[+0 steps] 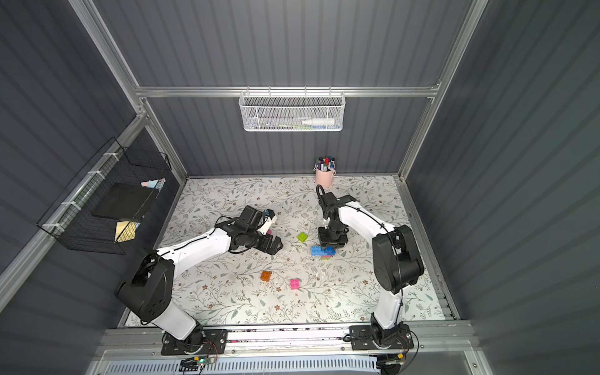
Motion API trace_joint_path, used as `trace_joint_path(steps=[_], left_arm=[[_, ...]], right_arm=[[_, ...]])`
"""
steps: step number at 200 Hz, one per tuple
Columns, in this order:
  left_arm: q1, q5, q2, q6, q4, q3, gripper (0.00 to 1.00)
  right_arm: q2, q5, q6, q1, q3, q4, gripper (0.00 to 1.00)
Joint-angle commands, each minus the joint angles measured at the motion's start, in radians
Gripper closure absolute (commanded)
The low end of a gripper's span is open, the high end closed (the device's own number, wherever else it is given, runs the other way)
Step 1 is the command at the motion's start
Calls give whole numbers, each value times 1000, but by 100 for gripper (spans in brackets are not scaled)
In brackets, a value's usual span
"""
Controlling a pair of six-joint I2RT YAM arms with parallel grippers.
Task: Assemble the number 4 with lego
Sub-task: Assemble the lego brick with the lego brick.
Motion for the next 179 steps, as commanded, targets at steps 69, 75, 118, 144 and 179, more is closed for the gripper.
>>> trace_joint_path(steps=[69,75,118,144,179], left_arm=[[-4,-17,-42,24,-22,-2,1],[-4,-16,-42,24,-23,-2,1],[-5,-17,-49,25,-25,-5,0],[-5,-18,-53,26,-24,-2,1],[-5,-28,-57,26,-31,-5,1]], right_arm=[[-18,-13,-5,-9,51,-27,52],[-18,-13,-7,-9,51,-28,52],[-24,-6,-7,-9,56,-33,52],[-46,31,-13,-9,74,-45,52],[-81,87,-25,-9,113,-70,46]])
